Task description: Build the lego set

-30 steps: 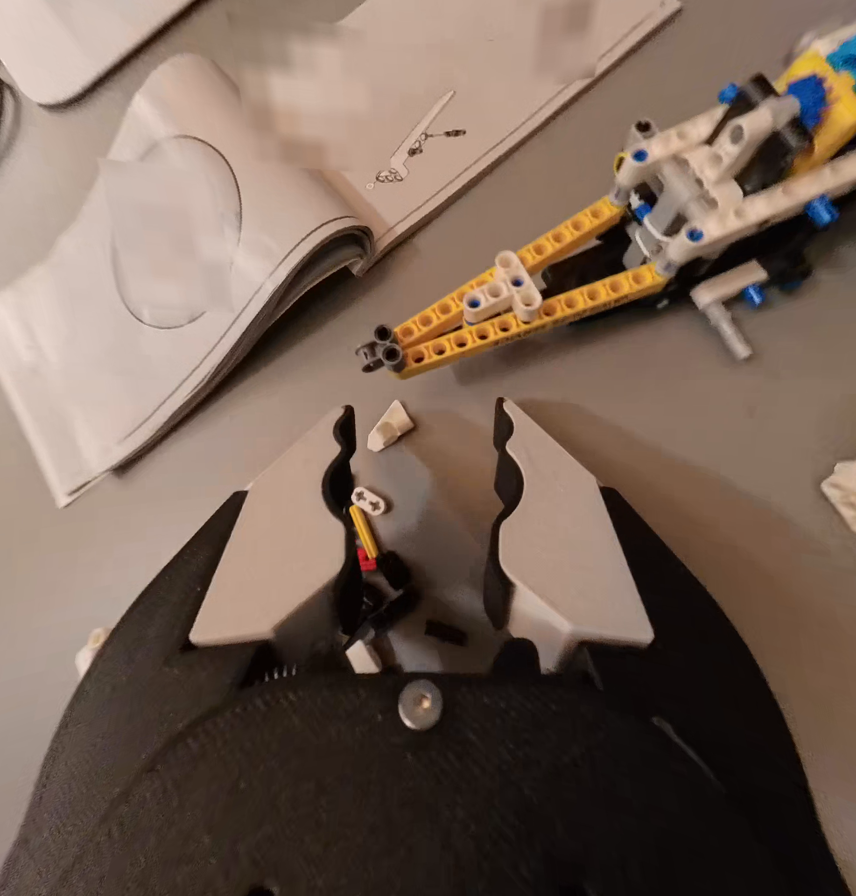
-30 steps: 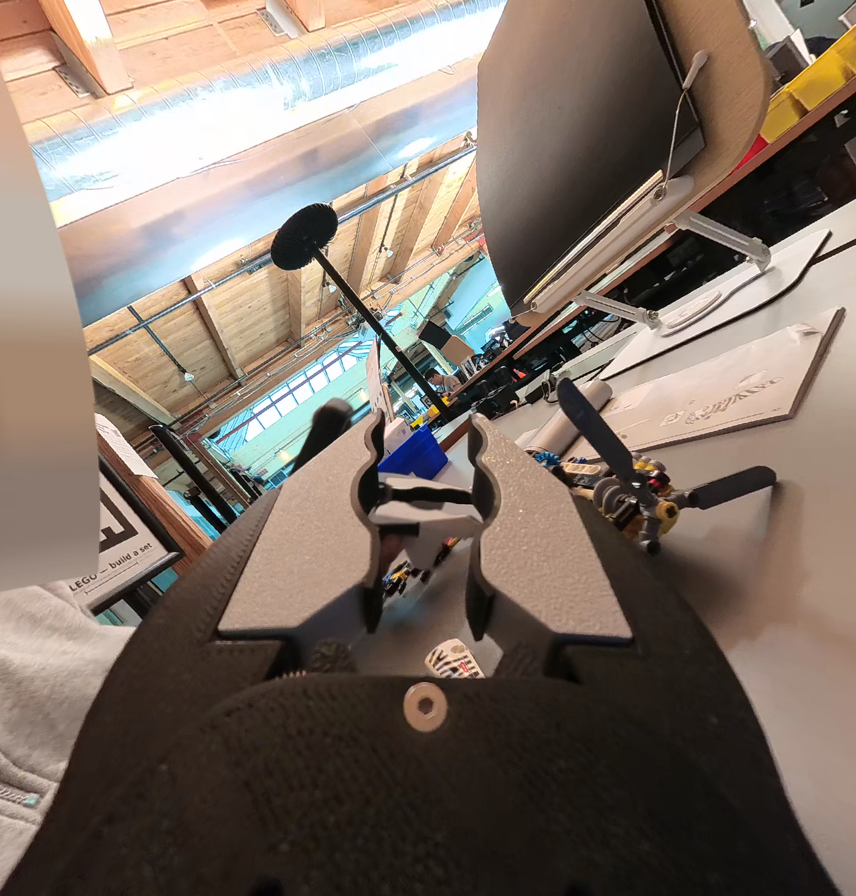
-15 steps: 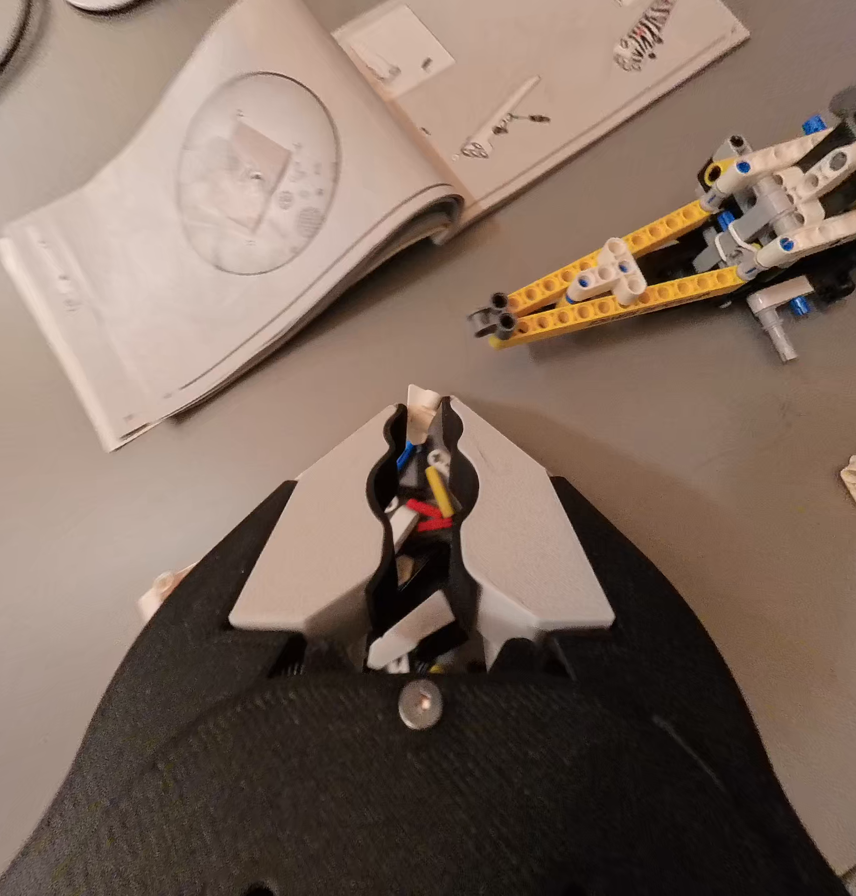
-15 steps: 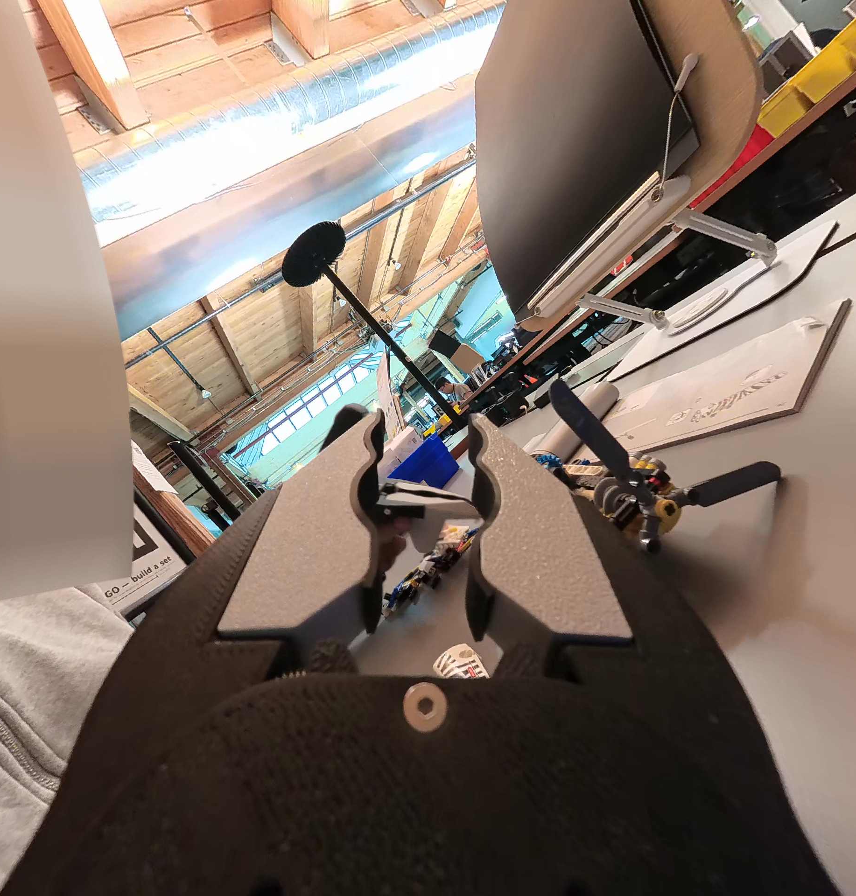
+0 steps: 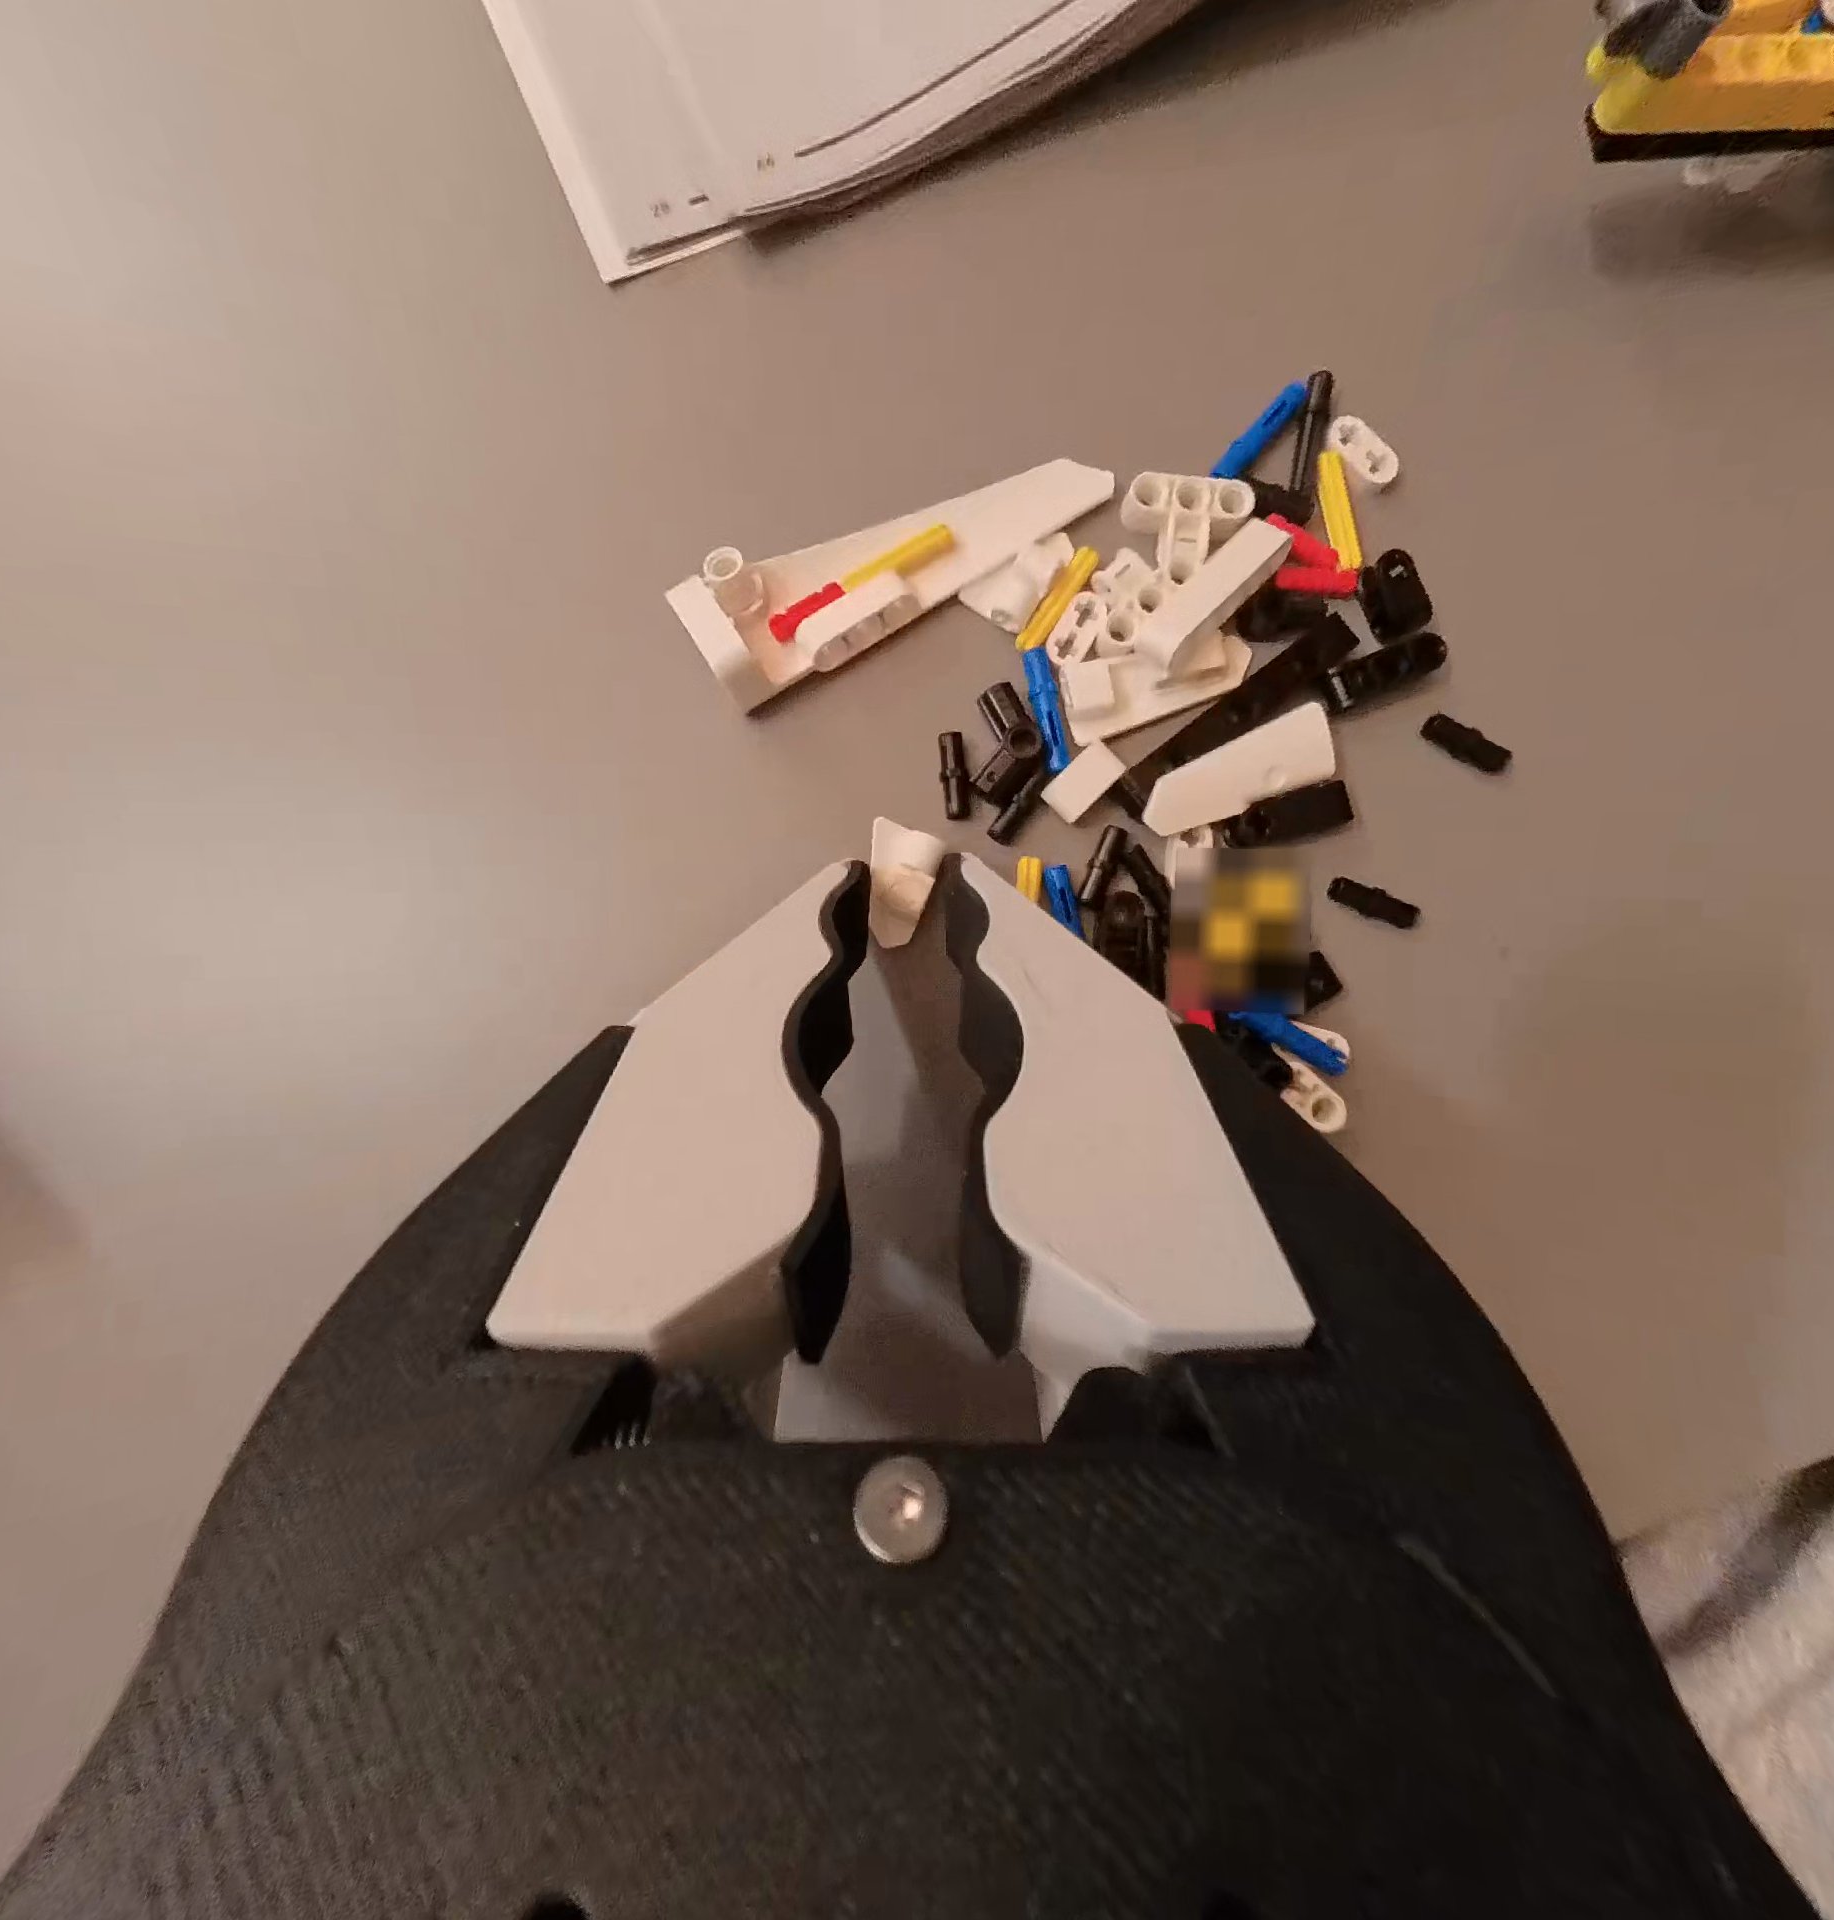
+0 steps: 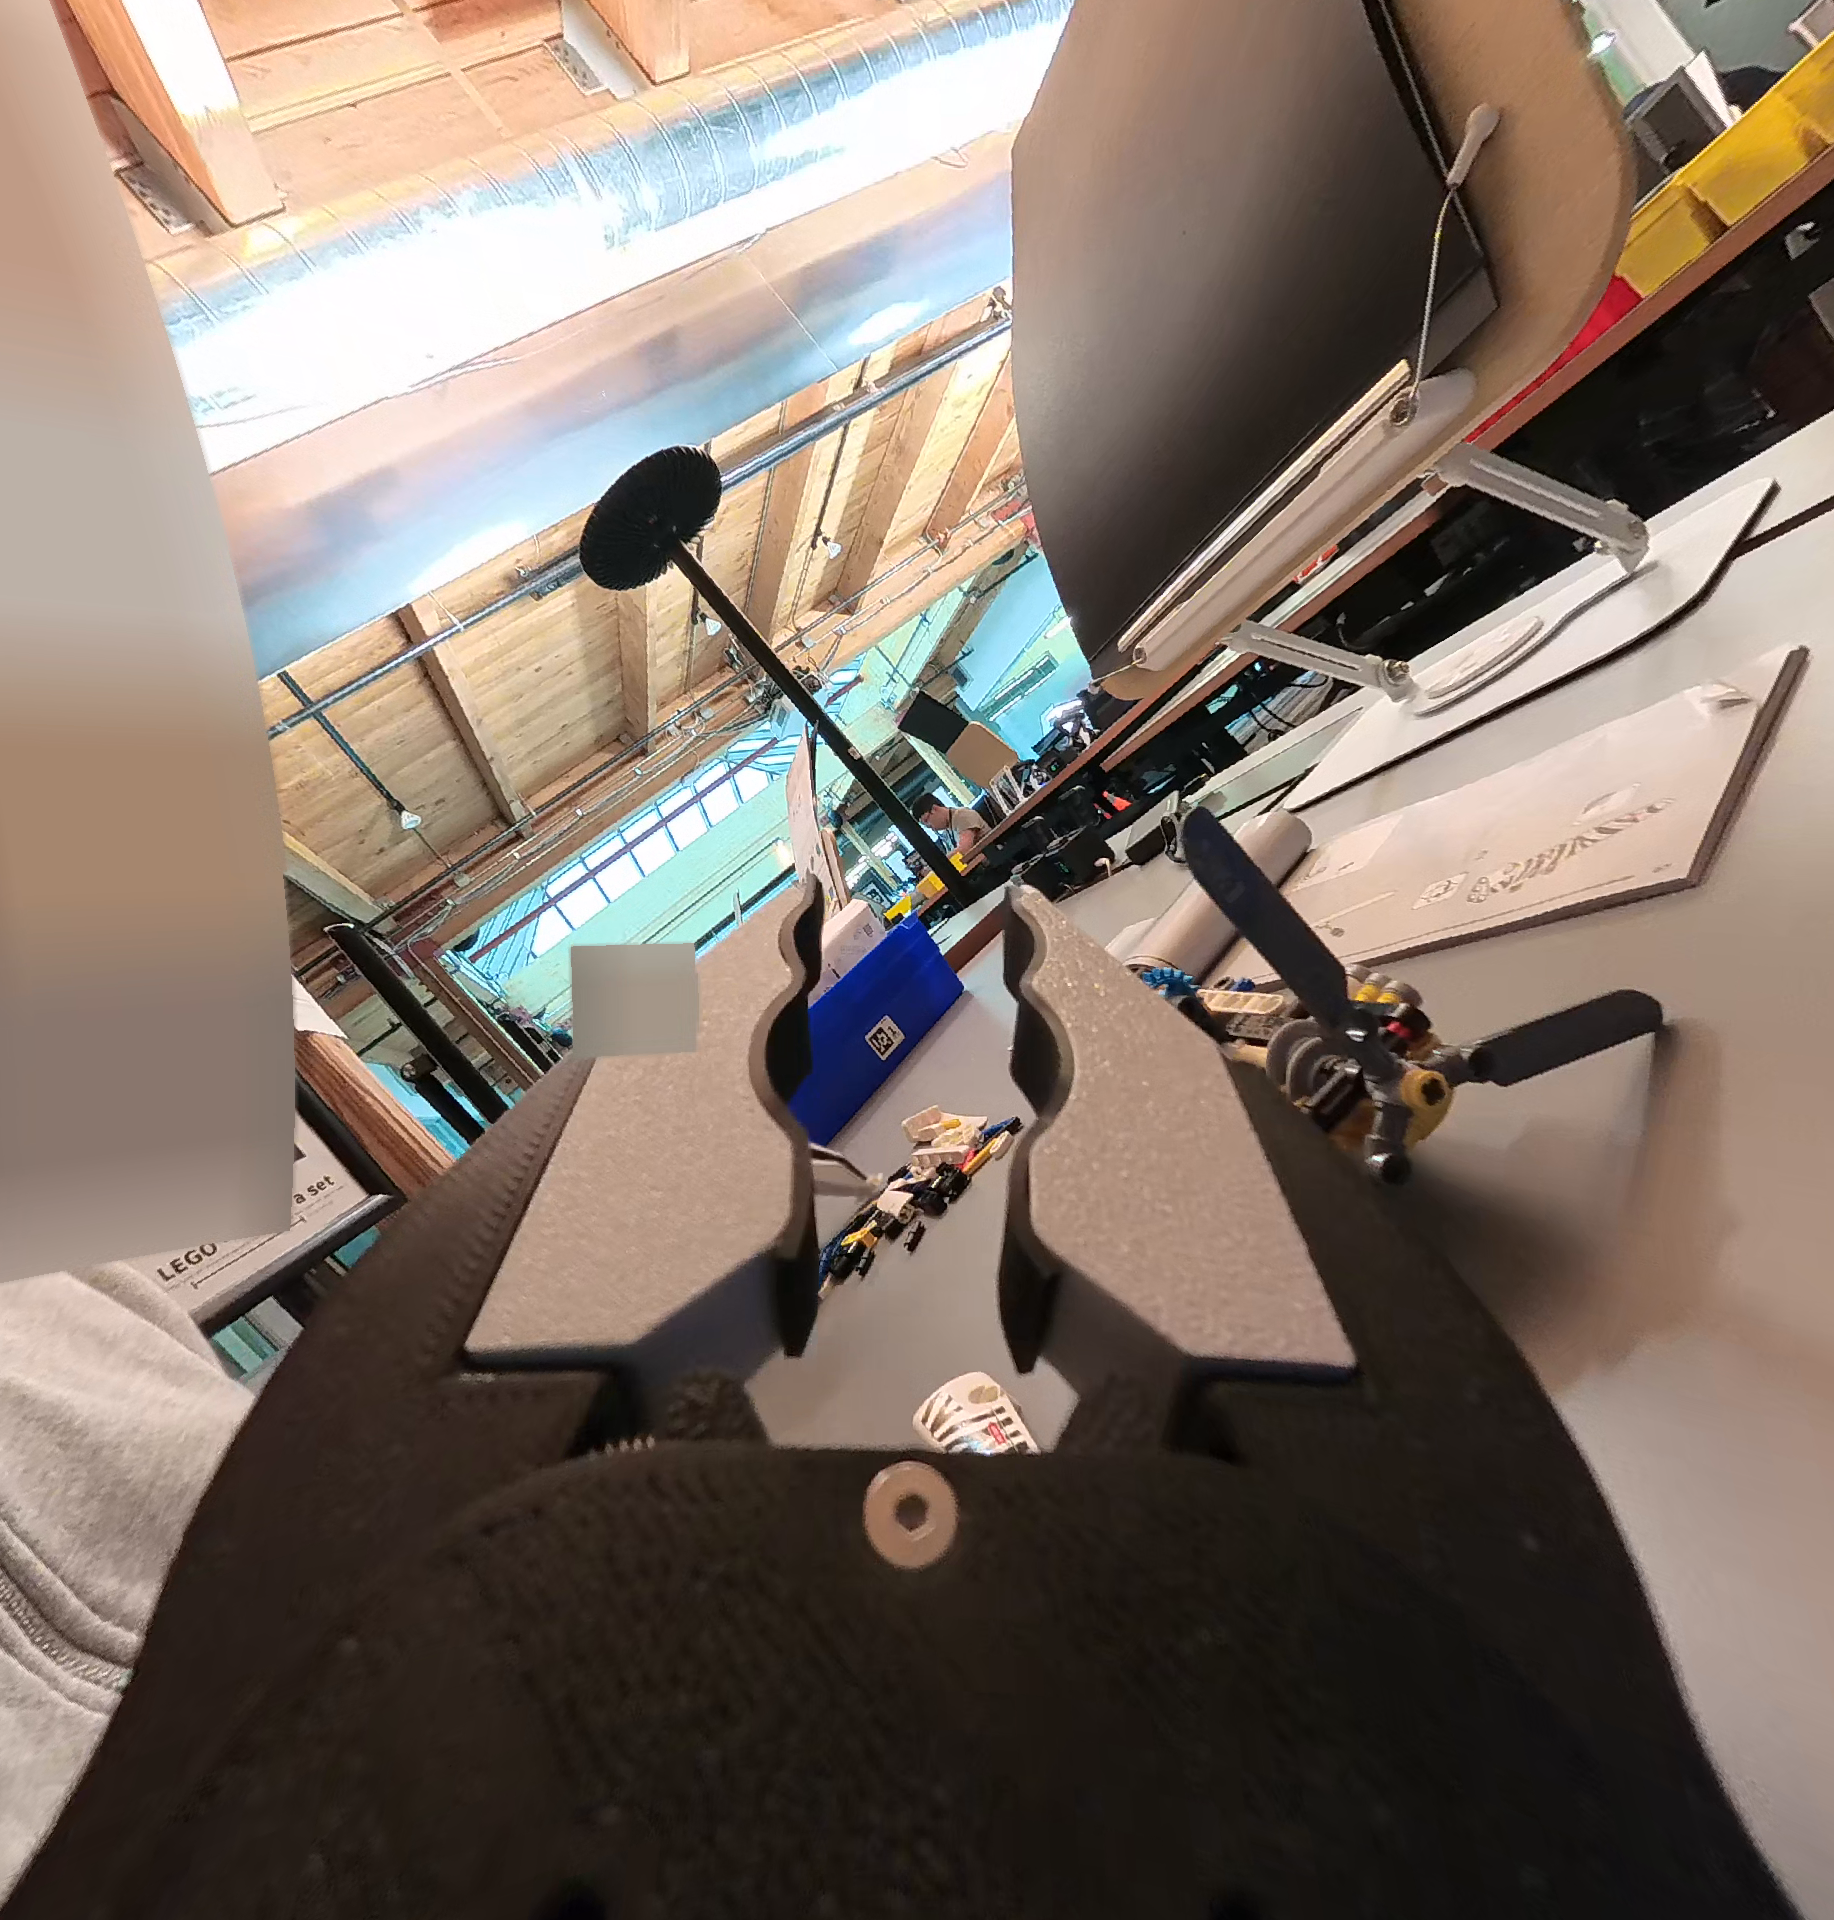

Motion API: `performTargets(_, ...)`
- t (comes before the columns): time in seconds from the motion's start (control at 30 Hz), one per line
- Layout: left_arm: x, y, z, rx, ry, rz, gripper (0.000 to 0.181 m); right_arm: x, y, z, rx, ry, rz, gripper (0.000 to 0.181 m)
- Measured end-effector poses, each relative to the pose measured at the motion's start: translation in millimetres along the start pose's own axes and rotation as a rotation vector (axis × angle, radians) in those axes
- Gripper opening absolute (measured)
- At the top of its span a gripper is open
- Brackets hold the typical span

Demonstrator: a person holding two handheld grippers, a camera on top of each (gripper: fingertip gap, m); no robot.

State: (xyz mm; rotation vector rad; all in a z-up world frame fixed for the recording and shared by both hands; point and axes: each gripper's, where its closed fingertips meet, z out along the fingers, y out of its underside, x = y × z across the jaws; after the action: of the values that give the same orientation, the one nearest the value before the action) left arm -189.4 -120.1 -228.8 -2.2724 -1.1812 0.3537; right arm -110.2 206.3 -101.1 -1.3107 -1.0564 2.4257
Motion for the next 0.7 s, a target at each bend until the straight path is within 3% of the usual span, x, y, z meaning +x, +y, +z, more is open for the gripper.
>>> performTargets(0.13, -11, -14, -4, 0.064, -0.031, -0.052, 0.041, 0, 0, 0, -0.003, 0.007, -0.014, 0.032)
performTargets(0.23, 4, -52, -24, 0.246, 0.027, -0.041, 0.048, 0, 2, 1, -0.015, 0.022, -0.041, 0.032)
performTargets(0.3, 36, -78, -40, 0.399, 0.141, 0.016, 0.048, 0, 5, 2, -0.031, 0.039, -0.072, 0.032)
performTargets(0.37, 88, -95, -53, 0.557, 0.346, 0.110, 0.054, 0, 7, 3, -0.041, 0.061, -0.106, 0.031)
performTargets(0.43, 141, -98, -62, 0.697, 0.519, 0.213, 0.063, 0, 7, 3, -0.045, 0.081, -0.142, 0.029)
performTargets(0.5, 175, -100, -65, 0.800, 0.566, 0.273, 0.063, 0, 6, 4, -0.049, 0.103, -0.183, 0.028)
performTargets(0.6, 208, -102, -77, 0.905, 0.678, 0.246, 0.059, -3, 9, 5, -0.070, 0.123, -0.257, 0.028)
performTargets(0.7, 219, -99, -91, 0.973, 0.804, 0.138, 0.050, -6, 15, 9, -0.105, 0.169, -0.391, 0.031)
